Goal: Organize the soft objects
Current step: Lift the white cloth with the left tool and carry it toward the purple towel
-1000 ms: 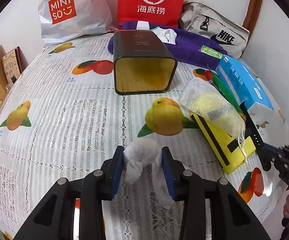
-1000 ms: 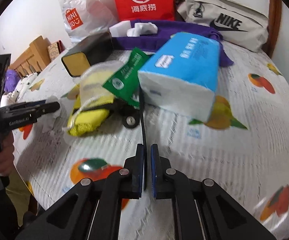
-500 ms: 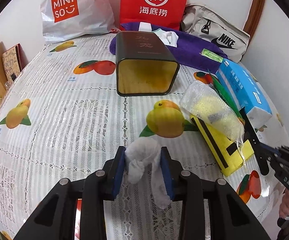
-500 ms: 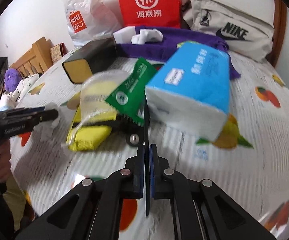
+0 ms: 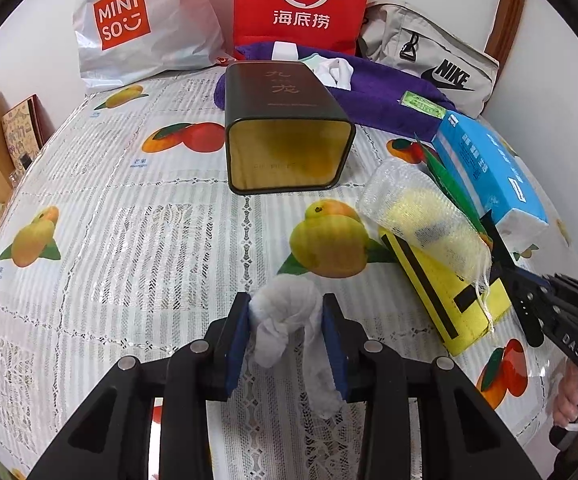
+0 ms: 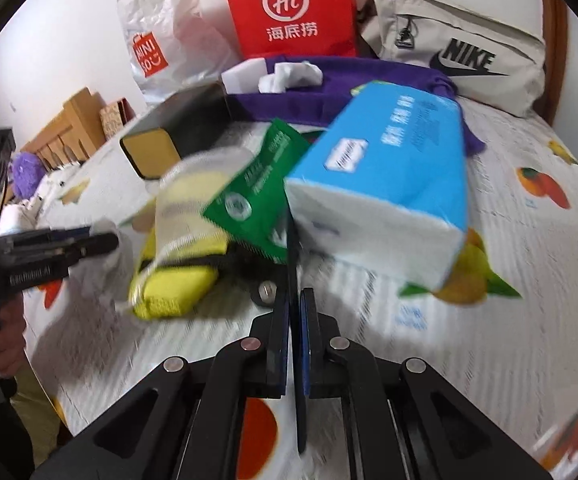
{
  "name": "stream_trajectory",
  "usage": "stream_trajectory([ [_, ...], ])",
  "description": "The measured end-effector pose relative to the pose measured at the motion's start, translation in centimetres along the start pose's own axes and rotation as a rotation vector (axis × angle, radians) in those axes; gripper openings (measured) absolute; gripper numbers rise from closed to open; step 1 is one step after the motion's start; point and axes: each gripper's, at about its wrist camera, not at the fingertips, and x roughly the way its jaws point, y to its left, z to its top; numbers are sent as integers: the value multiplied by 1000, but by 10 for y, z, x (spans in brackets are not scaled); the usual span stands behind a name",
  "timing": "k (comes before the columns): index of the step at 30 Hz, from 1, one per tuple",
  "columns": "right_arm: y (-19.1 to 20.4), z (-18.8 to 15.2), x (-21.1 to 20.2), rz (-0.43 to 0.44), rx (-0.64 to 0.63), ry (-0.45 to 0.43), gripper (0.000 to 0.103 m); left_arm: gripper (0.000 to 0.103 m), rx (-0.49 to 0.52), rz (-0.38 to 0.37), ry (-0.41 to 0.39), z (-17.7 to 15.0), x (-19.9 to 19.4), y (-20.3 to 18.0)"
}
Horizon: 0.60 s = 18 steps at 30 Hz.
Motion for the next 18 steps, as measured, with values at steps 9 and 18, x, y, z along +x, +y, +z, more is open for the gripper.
stream_trajectory([
  [9, 10, -6, -13, -24, -55, -10, 3, 30, -7, -21, -15, 2, 0, 2],
  [18, -9, -26, -25, -85, -6, 34, 3, 27, -22, -64, 1, 6, 2, -1],
])
